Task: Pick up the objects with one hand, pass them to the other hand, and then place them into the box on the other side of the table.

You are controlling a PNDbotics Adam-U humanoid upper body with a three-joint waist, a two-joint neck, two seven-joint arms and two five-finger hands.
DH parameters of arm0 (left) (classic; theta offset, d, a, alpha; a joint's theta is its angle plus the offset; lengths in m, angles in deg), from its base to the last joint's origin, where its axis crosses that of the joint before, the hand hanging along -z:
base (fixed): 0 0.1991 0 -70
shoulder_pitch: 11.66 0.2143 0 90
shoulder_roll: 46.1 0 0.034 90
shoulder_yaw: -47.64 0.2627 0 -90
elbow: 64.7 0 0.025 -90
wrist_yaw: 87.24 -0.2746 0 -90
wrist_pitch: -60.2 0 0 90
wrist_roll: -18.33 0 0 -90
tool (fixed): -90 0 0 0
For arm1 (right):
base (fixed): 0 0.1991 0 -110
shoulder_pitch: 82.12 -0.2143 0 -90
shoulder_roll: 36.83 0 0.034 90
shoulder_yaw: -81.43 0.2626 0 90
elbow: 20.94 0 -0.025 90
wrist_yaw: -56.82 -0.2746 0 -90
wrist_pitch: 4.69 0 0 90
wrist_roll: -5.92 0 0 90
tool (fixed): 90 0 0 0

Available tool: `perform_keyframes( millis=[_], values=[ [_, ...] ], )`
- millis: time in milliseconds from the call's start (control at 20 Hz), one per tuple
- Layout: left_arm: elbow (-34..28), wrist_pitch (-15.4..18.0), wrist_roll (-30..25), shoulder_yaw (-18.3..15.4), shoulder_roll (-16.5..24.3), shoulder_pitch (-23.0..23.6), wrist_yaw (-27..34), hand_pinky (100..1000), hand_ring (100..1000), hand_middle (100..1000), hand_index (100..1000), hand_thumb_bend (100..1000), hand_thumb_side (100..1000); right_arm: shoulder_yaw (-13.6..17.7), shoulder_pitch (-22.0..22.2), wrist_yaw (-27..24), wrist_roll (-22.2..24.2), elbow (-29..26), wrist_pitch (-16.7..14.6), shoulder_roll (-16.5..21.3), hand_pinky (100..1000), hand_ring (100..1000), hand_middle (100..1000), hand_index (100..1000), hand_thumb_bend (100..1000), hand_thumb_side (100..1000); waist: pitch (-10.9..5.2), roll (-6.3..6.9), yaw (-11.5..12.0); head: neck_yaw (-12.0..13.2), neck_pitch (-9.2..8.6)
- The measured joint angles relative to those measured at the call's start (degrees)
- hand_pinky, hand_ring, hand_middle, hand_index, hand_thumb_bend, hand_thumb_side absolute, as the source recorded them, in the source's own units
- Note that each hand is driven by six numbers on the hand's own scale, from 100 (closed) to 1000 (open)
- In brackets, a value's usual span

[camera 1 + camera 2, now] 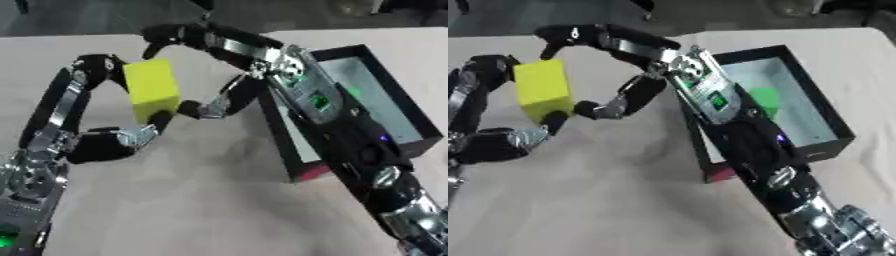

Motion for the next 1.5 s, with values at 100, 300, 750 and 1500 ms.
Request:
perform_keyframes(
  millis=[100,300,750,1500],
  values=[
    [0.0,0.2,0.2,0.0,-0.1,0.0,0.0,723,493,462,497,100,228,0.0,0.0,-0.6,0.7,0.0,0.7,0.0,1000,1000,808,1000,250,155,0.00,0.00,0.1,-0.1,0.00],
    [0.0,0.5,0.3,0.2,-0.1,0.0,-0.2,723,495,463,497,100,213,-0.1,0.0,-1.5,1.5,-0.1,1.5,0.0,1000,1000,800,1000,238,157,0.00,0.00,0.1,-0.1,-0.02],
    [-0.5,1.4,1.4,0.2,-0.2,0.3,-3.3,719,501,464,497,100,174,-0.4,0.0,-1.7,2.2,-1.6,2.2,0.7,1000,1000,805,1000,265,200,0.00,0.00,-0.5,0.0,-0.38],
    [-0.9,1.3,3.2,0.2,0.0,1.9,-4.2,717,497,459,496,100,202,0.0,0.0,-3.5,3.2,-4.8,3.1,1.1,1000,1000,808,1000,272,210,0.00,0.00,-0.8,-0.7,-0.63]
  ],
)
